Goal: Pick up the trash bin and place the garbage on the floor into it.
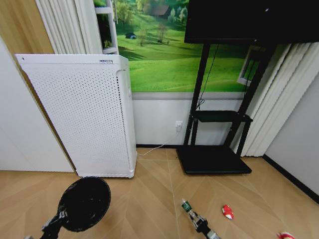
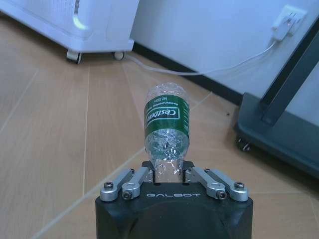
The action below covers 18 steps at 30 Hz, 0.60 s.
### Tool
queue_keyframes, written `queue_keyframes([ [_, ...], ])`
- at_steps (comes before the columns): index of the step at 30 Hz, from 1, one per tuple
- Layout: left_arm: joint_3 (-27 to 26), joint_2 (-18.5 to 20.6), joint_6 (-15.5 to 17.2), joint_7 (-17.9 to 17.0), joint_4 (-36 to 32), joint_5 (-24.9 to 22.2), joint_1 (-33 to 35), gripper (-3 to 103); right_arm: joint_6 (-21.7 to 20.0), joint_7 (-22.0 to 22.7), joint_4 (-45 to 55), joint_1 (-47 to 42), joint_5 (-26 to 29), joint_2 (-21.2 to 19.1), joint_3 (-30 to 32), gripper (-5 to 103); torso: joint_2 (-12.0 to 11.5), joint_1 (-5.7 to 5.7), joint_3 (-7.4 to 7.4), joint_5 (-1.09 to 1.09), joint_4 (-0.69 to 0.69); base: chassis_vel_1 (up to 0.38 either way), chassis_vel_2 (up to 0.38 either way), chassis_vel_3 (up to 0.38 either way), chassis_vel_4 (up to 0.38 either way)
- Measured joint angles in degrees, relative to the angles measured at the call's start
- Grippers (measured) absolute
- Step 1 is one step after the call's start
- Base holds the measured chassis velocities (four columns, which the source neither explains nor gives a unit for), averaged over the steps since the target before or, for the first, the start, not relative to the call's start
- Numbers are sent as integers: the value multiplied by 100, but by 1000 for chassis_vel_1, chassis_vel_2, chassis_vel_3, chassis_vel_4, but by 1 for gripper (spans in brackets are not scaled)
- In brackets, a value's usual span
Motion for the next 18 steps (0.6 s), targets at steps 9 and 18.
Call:
queue_keyframes([
  [9,1457,793,-39,-254,991,25,-1252,4,379,-431,988,-504,733,-8,150,24,0,0,0,-2,-2,0,0,0,0],
  [18,2655,888,-249,372,2377,707,-2257,4,592,-1070,1842,-667,1399,76,-487,24,0,0,0,0,2,0,0,0,0],
])
